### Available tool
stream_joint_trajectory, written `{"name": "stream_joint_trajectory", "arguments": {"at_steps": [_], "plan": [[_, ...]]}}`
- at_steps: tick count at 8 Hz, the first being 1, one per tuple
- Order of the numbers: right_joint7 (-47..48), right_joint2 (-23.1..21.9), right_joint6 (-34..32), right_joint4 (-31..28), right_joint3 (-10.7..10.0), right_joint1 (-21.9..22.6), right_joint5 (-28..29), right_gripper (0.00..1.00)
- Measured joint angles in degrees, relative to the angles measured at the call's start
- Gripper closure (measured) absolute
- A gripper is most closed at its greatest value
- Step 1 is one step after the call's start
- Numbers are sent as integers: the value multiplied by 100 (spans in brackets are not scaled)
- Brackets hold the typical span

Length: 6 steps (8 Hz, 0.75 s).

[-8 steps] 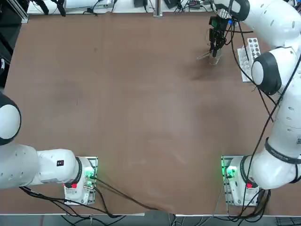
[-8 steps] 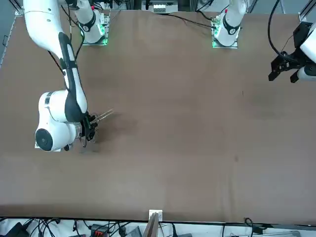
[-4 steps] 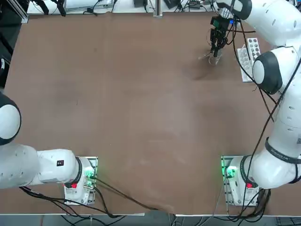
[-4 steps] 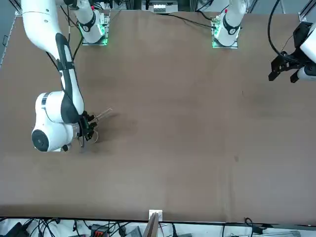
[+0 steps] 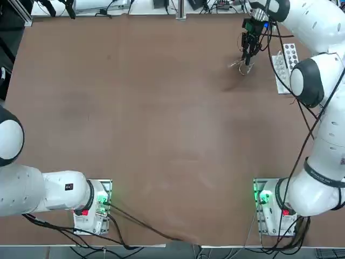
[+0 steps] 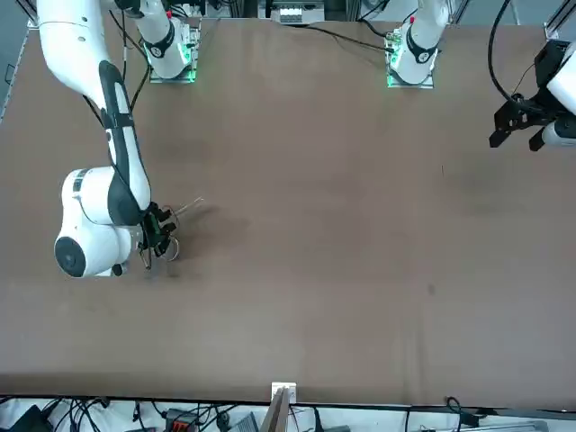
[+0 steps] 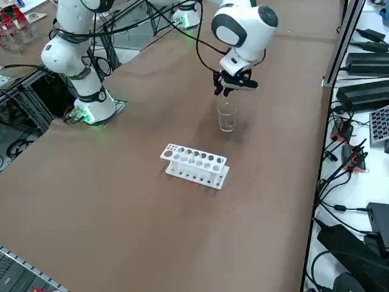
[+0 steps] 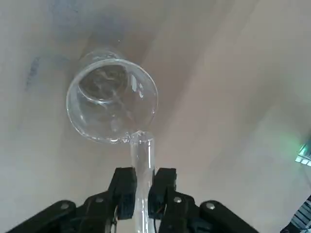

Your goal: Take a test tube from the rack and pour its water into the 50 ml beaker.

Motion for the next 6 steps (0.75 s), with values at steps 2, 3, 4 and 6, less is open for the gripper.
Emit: {"name": "stream_joint_trajectory", "arguments": {"at_steps": [2, 3, 4, 6], "plan": [[0, 0, -2, 0, 0, 0, -5, 81], [22, -1, -2, 0, 0, 1, -64, 81], [146, -6, -2, 5, -1, 11, -218, 81], [665, -13, 14, 110, -1, 89, -622, 81]]}}
